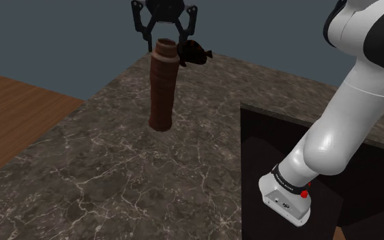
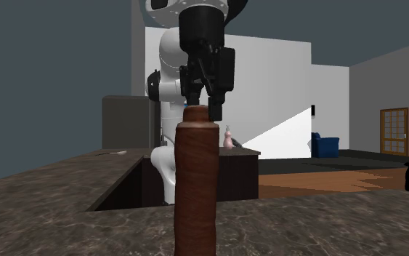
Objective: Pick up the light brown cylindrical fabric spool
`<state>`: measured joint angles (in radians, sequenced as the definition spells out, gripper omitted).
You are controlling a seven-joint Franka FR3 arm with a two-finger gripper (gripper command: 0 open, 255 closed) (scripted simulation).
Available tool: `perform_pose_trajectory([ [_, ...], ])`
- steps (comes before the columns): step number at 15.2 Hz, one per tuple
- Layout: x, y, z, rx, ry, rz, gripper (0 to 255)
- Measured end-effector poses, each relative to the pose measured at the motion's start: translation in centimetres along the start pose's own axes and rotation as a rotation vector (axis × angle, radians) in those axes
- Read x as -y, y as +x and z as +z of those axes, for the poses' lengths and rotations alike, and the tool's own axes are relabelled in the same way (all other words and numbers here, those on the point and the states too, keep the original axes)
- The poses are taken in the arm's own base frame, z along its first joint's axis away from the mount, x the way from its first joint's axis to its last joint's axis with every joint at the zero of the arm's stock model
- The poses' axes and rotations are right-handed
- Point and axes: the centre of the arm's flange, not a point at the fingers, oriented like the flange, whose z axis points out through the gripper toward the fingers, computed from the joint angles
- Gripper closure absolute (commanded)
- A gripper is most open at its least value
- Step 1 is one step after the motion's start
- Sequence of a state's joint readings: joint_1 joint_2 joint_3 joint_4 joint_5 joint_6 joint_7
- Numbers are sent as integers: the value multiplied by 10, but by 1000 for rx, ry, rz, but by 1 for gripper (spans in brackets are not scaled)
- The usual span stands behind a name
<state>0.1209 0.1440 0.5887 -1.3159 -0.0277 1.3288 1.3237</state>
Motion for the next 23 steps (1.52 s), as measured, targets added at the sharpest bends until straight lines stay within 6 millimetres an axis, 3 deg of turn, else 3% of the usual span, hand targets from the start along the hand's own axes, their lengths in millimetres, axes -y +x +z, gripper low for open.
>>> perform_pose_trajectory([
  [10, 0, -1, -4, 1, -2, 0, 255],
  [23, -5, -6, -72, 2, -2, -1, 255],
])
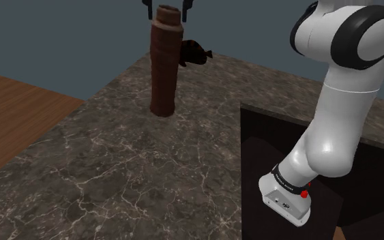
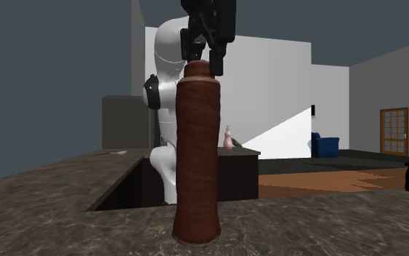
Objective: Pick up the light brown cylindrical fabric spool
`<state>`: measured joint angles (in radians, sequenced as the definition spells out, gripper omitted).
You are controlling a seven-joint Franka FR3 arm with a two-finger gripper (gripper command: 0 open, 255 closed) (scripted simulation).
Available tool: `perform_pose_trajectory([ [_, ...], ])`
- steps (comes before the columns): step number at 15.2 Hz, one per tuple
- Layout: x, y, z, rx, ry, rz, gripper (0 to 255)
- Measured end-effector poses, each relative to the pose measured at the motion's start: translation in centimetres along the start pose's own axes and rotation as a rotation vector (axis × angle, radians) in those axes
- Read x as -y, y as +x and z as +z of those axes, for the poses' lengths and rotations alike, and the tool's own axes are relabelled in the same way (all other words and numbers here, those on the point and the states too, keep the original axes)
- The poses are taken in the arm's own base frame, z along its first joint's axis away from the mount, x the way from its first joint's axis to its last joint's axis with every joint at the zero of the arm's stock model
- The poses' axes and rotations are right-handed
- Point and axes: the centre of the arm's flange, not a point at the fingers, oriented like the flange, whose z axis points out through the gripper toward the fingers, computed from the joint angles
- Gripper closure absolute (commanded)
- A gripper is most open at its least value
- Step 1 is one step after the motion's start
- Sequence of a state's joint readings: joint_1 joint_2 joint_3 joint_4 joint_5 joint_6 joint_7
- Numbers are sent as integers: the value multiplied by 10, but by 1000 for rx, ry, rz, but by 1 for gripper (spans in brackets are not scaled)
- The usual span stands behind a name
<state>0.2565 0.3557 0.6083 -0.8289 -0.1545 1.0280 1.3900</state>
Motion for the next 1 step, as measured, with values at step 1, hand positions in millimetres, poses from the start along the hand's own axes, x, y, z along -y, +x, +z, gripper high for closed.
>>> perform_pose_trajectory([
  [1, -1, 0, -2, 0, -1, 1, 255],
])
